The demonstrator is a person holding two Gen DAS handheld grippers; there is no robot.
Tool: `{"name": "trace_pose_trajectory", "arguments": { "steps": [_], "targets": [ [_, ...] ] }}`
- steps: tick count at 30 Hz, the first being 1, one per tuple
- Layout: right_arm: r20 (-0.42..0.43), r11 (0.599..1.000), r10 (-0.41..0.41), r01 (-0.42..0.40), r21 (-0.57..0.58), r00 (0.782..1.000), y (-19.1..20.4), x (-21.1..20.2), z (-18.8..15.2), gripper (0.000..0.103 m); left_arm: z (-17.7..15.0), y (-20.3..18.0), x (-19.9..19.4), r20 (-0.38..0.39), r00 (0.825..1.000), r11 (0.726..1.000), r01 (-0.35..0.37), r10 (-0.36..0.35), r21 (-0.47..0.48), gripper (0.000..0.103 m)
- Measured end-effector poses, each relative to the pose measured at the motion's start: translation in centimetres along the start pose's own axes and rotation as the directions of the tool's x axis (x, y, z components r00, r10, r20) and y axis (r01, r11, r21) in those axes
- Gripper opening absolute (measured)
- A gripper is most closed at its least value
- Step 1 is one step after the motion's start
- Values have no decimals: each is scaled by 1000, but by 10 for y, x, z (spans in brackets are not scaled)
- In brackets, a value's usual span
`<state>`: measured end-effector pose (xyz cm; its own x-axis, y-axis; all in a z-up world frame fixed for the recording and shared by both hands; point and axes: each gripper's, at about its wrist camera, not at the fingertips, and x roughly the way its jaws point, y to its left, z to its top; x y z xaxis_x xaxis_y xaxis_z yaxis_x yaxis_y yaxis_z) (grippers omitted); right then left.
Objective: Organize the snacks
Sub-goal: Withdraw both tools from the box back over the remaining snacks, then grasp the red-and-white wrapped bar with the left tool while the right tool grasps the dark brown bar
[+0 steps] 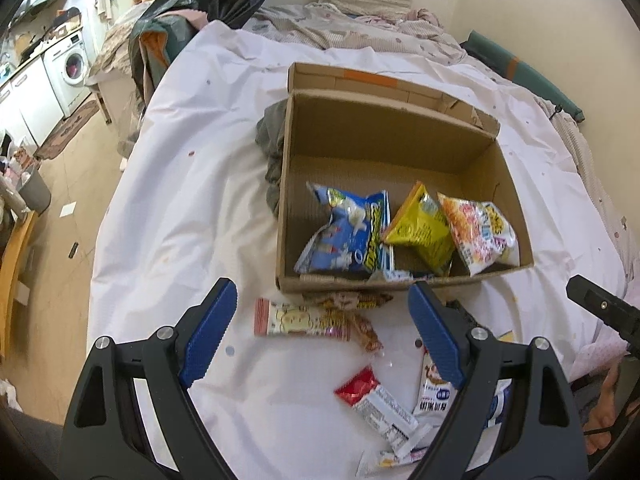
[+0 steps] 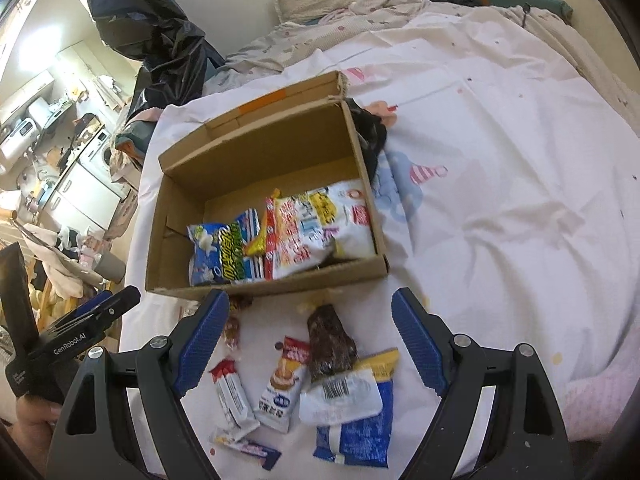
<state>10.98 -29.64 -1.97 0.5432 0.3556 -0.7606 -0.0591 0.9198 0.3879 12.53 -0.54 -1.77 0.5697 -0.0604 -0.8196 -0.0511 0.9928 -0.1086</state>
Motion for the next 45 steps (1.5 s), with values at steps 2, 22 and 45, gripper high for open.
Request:
{"name": "trace_pose_trajectory", "arguments": {
  "steps": [2, 22, 45],
  "targets": [
    [-14, 1000, -3, 3, 6, 1000, -2, 0, -5, 86, -5, 0, 0, -10, 1000, 1000, -2, 2, -5, 85],
    [-220, 979, 0, 45, 200, 975, -44, 36, -36, 86, -45, 8, 53, -268, 962, 989, 6, -45, -146, 81],
    [-290, 984, 21, 32, 177, 957, -38, 56, -29, 86, -67, -20, 39, -432, 896, 991, 60, -105, -117, 25]
  ]
}}
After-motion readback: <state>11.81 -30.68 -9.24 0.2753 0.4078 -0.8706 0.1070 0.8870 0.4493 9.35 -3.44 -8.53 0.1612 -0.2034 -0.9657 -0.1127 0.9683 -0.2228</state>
